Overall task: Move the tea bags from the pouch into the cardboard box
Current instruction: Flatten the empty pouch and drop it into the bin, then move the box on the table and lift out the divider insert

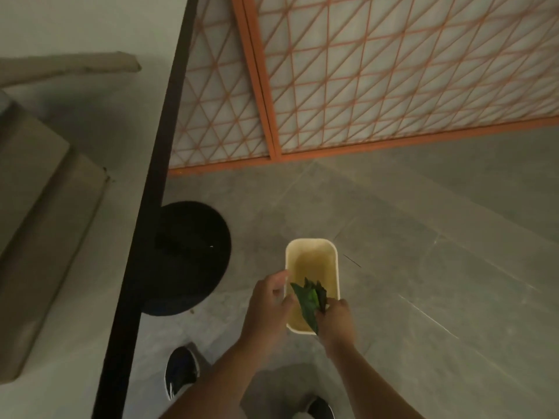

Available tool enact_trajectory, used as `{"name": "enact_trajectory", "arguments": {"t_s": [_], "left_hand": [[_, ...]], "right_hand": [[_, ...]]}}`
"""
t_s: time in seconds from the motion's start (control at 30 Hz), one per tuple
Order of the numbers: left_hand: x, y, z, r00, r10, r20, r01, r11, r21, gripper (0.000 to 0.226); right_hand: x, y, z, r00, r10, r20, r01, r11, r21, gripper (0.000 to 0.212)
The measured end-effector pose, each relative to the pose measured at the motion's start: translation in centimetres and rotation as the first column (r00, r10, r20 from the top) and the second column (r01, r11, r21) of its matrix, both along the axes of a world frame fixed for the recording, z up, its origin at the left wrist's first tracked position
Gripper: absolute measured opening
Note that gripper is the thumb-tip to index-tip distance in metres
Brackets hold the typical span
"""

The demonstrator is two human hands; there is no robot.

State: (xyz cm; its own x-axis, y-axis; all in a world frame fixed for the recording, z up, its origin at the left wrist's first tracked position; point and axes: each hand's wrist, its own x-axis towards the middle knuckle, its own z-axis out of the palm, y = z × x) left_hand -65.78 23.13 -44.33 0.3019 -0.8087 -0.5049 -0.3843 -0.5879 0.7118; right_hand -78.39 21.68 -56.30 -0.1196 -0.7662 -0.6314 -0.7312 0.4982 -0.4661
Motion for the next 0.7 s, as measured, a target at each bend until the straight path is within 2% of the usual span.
{"name": "enact_trajectory", "arguments": {"t_s": [0.13, 0.17, 0.3, 0.43, 0.53, 0.7], "left_hand": [[1.3, 0.2, -0.6, 1.0, 0.026, -0.01, -0.026, 1.0, -0.013, 0.04], [1.4, 0.4, -0.5, 0.999, 0.032, -0.009, -0.032, 0.999, -0.017, 0.04], [0.2, 1.7, 1.4, 1.0, 0.024, -0.014, -0.024, 1.0, -0.002, 0.036], [-1.9, 2.0, 4.9, 0.995, 0.079, -0.057, -0.079, 0.997, 0.002, 0.034], [-3.4, 1.1, 9.5, 0.983, 0.143, -0.117, -0.147, 0.989, -0.021, 0.036], [-2.3, 0.0, 20.2, 0.969, 0.119, -0.215, -0.149, 0.98, -0.131, 0.038]], "right_hand": [[0.6, -0.1, -1.7, 0.994, 0.073, 0.083, -0.08, 0.994, 0.072, 0.062], [0.7, 0.0, -1.4, 0.989, 0.098, 0.11, -0.107, 0.992, 0.073, 0.063], [0.0, 0.3, 2.8, 0.978, -0.01, 0.209, -0.008, 0.996, 0.085, 0.039], [-1.2, -0.4, 10.7, 0.92, -0.106, 0.377, 0.107, 0.994, 0.018, 0.023], [-1.9, -0.9, 17.7, 0.881, -0.114, 0.46, 0.153, 0.987, -0.048, 0.022], [-1.8, -1.4, 28.9, 0.852, -0.053, 0.521, 0.149, 0.978, -0.146, 0.023]]}}
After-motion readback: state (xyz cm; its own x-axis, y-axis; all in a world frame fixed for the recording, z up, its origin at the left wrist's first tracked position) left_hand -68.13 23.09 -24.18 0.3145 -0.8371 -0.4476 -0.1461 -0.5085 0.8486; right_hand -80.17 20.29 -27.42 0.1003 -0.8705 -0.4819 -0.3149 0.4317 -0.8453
